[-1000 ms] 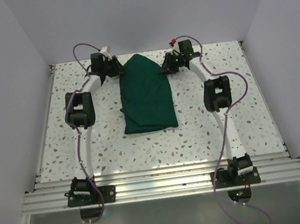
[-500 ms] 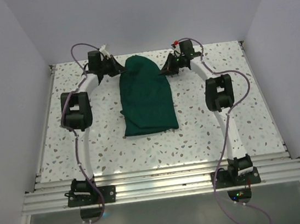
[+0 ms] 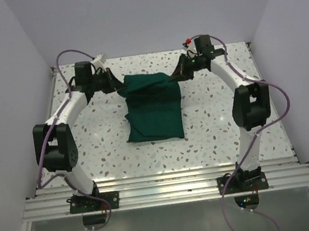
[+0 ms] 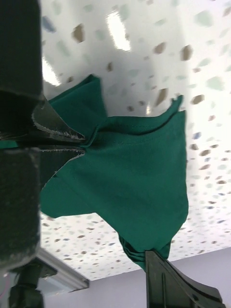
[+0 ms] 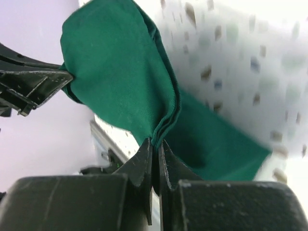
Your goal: Prepare the surgical pack
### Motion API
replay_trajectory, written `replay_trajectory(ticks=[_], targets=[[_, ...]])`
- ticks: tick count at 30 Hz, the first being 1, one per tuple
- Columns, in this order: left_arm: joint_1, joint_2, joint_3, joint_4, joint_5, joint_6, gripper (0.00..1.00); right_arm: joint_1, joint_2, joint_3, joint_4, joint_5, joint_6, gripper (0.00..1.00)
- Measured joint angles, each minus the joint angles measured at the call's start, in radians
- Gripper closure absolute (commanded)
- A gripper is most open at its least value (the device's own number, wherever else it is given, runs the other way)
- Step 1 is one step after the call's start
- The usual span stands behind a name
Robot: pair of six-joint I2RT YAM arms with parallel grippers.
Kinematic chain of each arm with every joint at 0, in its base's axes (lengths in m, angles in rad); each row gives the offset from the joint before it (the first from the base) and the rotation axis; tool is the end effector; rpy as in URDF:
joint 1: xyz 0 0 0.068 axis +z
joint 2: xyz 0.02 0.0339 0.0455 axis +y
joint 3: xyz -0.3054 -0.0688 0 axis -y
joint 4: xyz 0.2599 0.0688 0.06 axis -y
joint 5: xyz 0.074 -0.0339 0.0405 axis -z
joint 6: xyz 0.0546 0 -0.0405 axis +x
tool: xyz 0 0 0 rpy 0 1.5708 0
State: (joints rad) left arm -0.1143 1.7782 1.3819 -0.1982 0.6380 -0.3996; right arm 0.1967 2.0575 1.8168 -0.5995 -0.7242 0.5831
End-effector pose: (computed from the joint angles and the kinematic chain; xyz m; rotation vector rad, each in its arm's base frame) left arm 0.4368 -0.0829 0.3014 0.0680 2.1936 -0.9822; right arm 0.4894 0.1344 0.2942 0.1227 2.4865 1.2214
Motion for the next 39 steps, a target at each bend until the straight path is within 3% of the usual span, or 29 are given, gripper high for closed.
replay_trajectory(ticks=[7,14,21,23,25,26,29,30,35,36,39], targets=[[-0.041,-0.198,-0.228,-0.073,0.009,0.026,1.00,0.026,-0.117,-0.247,-0.120,0.027,-0.099,1.00],[-0.095,-0.394,-0.395,-0.109,-0.002,0.026,1.00,0.039,-0.199,-0.451,-0.137,0.029,-0.142,1.00],[-0.156,-0.491,-0.542,-0.111,-0.045,0.016,1.00,0.041,-0.248,-0.516,-0.151,0.030,-0.181,1.00],[-0.175,-0.505,-0.586,-0.109,-0.055,0.015,0.98,0.041,-0.249,-0.529,-0.150,0.031,-0.185,1.00],[-0.186,-0.526,-0.632,-0.108,-0.060,0.012,0.86,0.045,-0.249,-0.551,-0.147,0.029,-0.185,0.97],[-0.190,-0.540,-0.654,-0.106,-0.062,0.006,0.82,0.047,-0.251,-0.564,-0.145,0.029,-0.185,0.95],[-0.194,-0.604,-0.713,-0.123,-0.069,-0.007,0.57,0.056,-0.262,-0.626,-0.149,0.035,-0.189,0.79],[-0.197,-0.629,-0.726,-0.131,-0.073,-0.010,0.55,0.061,-0.272,-0.657,-0.152,0.035,-0.194,0.69],[-0.214,-0.696,-0.713,-0.166,-0.097,-0.042,0.49,0.084,-0.367,-0.792,-0.179,0.040,-0.217,0.56],[-0.214,-0.696,-0.702,-0.178,-0.105,-0.046,0.45,0.088,-0.394,-0.806,-0.194,0.040,-0.221,0.47],[-0.214,-0.700,-0.651,-0.205,-0.129,-0.051,0.32,0.092,-0.476,-0.807,-0.230,0.053,-0.238,0.32]])
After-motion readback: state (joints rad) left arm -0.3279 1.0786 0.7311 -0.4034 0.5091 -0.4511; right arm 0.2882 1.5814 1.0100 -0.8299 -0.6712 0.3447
